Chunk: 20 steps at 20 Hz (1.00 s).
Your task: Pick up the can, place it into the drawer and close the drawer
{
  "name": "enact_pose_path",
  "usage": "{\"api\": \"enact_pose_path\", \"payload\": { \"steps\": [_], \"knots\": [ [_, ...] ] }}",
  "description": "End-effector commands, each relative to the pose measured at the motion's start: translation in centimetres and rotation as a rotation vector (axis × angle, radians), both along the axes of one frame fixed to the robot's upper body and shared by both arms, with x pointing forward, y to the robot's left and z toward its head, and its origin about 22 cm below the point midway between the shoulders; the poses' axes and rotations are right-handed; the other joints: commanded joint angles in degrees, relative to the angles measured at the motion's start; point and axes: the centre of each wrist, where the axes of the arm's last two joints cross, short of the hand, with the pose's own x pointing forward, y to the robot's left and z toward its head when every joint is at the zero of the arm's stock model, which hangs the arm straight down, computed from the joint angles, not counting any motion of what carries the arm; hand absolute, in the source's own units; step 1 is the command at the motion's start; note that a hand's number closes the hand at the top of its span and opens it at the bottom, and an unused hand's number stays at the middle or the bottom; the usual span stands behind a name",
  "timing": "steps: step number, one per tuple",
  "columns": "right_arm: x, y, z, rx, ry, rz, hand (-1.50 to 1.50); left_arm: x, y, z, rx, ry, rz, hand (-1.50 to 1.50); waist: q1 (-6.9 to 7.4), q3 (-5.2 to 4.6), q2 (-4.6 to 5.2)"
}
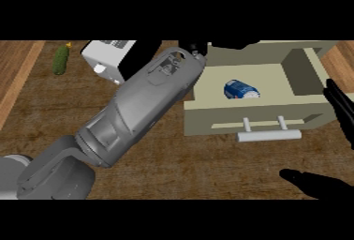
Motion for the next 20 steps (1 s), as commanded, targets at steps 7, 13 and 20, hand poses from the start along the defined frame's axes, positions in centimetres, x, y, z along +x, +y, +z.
{"api": "enact_pose_path", "payload": {
  "steps": [7, 13, 20],
  "knots": [
    [4.6, 3.8, -5.1, -0.322, 0.060, -0.099, -1.50, 0.1, 0.0, 2.5, -0.015, 0.009, -0.007, -1.50, 3.46, -0.03, -0.65],
    [7.7, 2.5, -9.4, -0.278, 0.057, -0.187, -1.50, 0.7, 3.8, 2.8, -0.013, 0.025, -0.001, -1.50, 4.90, 0.00, -1.21],
    [11.2, 3.4, -13.7, -0.303, 0.071, -0.222, -1.50, -0.4, 5.4, 2.9, -0.014, 0.020, 0.002, -1.50, 5.56, 0.04, -0.91]
  ]
}}
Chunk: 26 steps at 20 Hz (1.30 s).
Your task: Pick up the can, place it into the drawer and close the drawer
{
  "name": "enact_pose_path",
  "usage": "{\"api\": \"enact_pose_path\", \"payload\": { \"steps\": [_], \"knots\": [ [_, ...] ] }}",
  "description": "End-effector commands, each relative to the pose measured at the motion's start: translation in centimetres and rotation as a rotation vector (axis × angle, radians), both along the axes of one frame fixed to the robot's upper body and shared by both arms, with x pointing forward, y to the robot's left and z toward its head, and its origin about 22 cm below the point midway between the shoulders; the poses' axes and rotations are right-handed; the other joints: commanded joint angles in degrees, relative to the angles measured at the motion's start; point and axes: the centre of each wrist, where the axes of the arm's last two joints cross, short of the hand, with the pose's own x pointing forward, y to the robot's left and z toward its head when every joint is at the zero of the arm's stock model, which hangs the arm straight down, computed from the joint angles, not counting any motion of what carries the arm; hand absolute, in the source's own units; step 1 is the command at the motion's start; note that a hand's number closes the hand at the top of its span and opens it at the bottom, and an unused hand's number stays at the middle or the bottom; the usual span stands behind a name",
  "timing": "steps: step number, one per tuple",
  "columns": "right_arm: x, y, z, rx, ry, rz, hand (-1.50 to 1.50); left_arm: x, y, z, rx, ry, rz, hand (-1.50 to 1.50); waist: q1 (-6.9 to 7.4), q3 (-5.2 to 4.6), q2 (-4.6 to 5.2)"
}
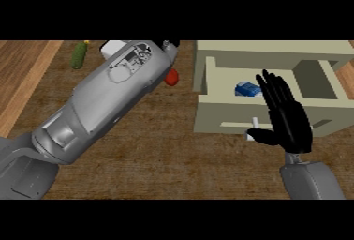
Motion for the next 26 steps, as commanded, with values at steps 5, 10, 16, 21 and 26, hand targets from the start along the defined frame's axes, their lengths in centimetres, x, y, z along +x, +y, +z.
{"api": "enact_pose_path", "payload": {
  "steps": [5, 10, 16, 21, 26],
  "knots": [
    [3.4, 0.0, -4.1, -0.055, 0.045, -0.041, -1.50, -0.5, 3.9, 2.0, 0.027, 0.010, -0.003, -1.50, 0.98, 0.67, 0.66],
    [5.7, 0.4, -5.1, -0.098, 0.020, -0.070, -1.50, -1.5, 6.1, 0.4, 0.021, 0.027, 0.011, -1.50, 1.20, 0.67, 0.85],
    [8.8, 1.1, -4.9, -0.089, -0.061, -0.114, -1.50, -2.8, 8.0, 1.7, 0.030, 0.042, 0.002, -1.50, 1.68, 0.71, 0.91],
    [11.8, 1.6, -2.6, -0.103, -0.117, -0.129, -1.50, -3.0, 9.5, 0.8, 0.002, 0.061, 0.011, -1.50, 1.65, 0.70, 1.53],
    [13.3, 1.2, -1.0, -0.096, -0.134, -0.162, -1.50, -4.2, 9.9, -1.3, 0.019, 0.074, -0.007, -1.50, 2.41, 0.72, 1.78]
  ]
}}
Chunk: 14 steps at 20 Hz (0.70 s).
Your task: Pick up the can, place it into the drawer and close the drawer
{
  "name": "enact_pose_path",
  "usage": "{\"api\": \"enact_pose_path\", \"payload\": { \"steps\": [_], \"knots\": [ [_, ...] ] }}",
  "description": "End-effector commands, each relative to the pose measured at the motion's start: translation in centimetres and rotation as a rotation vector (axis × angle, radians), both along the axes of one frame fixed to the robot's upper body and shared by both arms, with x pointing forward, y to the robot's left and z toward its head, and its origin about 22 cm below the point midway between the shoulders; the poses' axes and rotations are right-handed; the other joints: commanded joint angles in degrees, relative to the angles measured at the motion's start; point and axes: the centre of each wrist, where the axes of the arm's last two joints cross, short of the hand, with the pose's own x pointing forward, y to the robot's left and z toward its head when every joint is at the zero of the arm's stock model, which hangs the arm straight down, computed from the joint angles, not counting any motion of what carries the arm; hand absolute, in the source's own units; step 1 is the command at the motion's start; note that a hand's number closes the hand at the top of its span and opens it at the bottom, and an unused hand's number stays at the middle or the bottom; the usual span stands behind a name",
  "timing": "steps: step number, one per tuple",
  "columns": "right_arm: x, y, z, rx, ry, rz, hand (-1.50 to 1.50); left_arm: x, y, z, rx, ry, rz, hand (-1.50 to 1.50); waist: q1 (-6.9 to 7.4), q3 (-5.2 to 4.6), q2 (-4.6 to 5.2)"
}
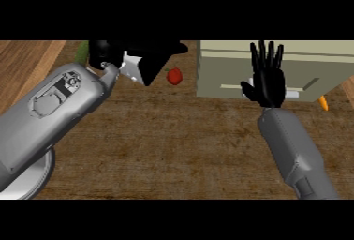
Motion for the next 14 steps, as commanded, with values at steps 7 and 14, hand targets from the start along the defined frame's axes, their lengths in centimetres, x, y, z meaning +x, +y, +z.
{"api": "enact_pose_path", "payload": {
  "steps": [7, 14],
  "knots": [
    [4.1, -0.3, 5.0, -0.017, 0.011, -0.028, -1.50, -1.5, 2.6, -2.2, 0.014, 0.013, -0.006, -1.50, 2.05, 0.13, 1.62],
    [5.7, 0.9, 7.9, 0.000, 0.015, -0.029, -1.50, -2.8, 2.4, -2.8, 0.022, 0.002, -0.027, -1.50, 2.77, 0.17, 1.97]
  ]
}}
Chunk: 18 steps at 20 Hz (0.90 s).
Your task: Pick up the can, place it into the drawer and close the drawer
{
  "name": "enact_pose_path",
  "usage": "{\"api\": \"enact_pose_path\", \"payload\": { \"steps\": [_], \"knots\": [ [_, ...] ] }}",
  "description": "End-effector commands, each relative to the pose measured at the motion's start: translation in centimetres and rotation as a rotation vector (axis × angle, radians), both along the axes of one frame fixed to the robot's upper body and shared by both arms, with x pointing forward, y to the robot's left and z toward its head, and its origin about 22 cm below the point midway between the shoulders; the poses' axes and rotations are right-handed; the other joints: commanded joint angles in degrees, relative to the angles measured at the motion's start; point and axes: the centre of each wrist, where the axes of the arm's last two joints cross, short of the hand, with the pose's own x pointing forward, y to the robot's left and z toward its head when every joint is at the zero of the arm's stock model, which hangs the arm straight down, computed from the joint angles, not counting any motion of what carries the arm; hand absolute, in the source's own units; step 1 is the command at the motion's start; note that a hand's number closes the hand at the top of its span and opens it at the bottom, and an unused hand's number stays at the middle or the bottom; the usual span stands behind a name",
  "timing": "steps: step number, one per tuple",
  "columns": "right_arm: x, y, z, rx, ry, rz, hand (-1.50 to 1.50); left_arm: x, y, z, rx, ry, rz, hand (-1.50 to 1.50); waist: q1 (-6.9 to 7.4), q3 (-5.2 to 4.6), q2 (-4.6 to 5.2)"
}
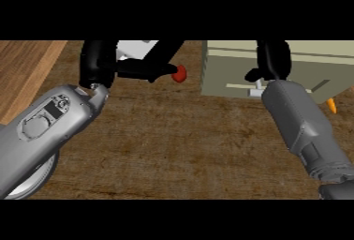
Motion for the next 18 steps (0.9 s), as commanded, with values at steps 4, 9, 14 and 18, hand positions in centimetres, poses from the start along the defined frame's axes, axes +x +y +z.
{"api": "enact_pose_path", "payload": {
  "steps": [4, 9, 14, 18],
  "knots": [
    [1.5, 2.8, 2.8, 0.056, -0.011, 0.016, -1.50, -0.8, 1.4, -0.3, -0.005, -0.011, -0.007, -1.50, 1.43, 0.10, 0.67],
    [1.7, 3.0, 3.5, 0.186, -0.050, 0.107, -1.50, -1.2, 0.4, -1.9, -0.002, -0.010, -0.003, -1.50, 0.28, 0.28, 0.87],
    [1.7, 4.3, 3.7, 0.370, -0.069, 0.174, -1.50, -1.2, 2.3, -1.5, -0.006, -0.003, 0.009, -1.50, 0.05, 0.29, 0.27],
    [2.1, 3.4, 4.9, 0.498, -0.073, 0.199, -1.50, -1.9, 3.6, -2.9, -0.005, 0.012, 0.005, -1.50, 0.64, 0.20, 0.42]
  ]
}}
